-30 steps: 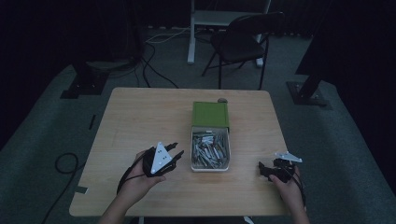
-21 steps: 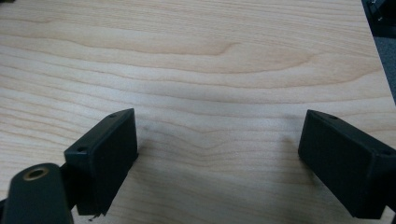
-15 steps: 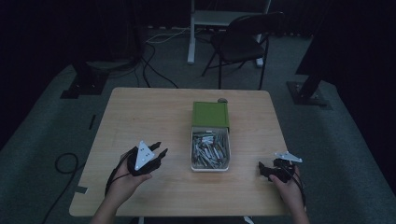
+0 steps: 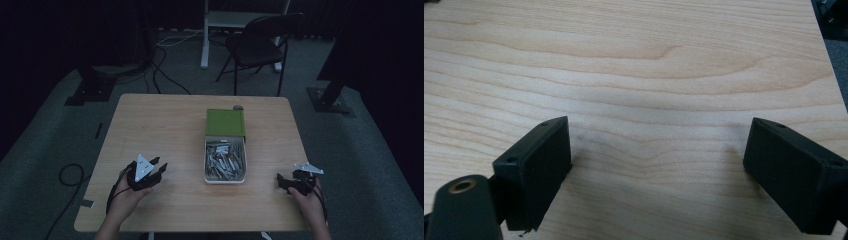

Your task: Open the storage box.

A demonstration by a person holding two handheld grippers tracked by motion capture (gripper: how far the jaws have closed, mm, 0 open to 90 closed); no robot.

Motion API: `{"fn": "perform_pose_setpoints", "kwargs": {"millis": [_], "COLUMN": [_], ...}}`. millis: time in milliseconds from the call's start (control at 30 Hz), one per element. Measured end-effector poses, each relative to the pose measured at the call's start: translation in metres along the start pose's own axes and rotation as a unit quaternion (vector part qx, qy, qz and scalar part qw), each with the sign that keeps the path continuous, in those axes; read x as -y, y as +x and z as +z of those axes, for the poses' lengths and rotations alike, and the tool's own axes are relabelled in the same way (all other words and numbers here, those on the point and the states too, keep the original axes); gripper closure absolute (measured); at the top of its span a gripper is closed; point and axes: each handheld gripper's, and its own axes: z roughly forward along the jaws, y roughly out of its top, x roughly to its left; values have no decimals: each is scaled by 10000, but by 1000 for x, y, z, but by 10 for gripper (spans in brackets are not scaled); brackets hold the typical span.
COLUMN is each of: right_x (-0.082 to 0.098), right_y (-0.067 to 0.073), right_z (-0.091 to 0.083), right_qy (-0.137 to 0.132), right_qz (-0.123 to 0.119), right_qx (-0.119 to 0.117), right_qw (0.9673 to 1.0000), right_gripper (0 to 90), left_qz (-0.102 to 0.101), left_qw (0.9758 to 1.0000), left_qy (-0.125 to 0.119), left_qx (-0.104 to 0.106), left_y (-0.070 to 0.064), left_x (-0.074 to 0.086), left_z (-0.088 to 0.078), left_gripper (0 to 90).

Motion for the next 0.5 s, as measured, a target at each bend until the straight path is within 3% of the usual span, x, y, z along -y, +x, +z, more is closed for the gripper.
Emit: {"fn": "perform_pose_setpoints", "kwargs": {"millis": [500], "right_x": [0], "right_y": [0], "right_z": [0], "right_qy": [0], "right_qz": [-2], "right_qx": [1], "right_qw": [10000], "right_gripper": [114], "left_qz": [-531], "left_qw": [9980], "left_qy": [271], "left_qx": [-192], "left_y": [20], "left_x": [28], "left_z": [-7], "left_gripper": [480]}}
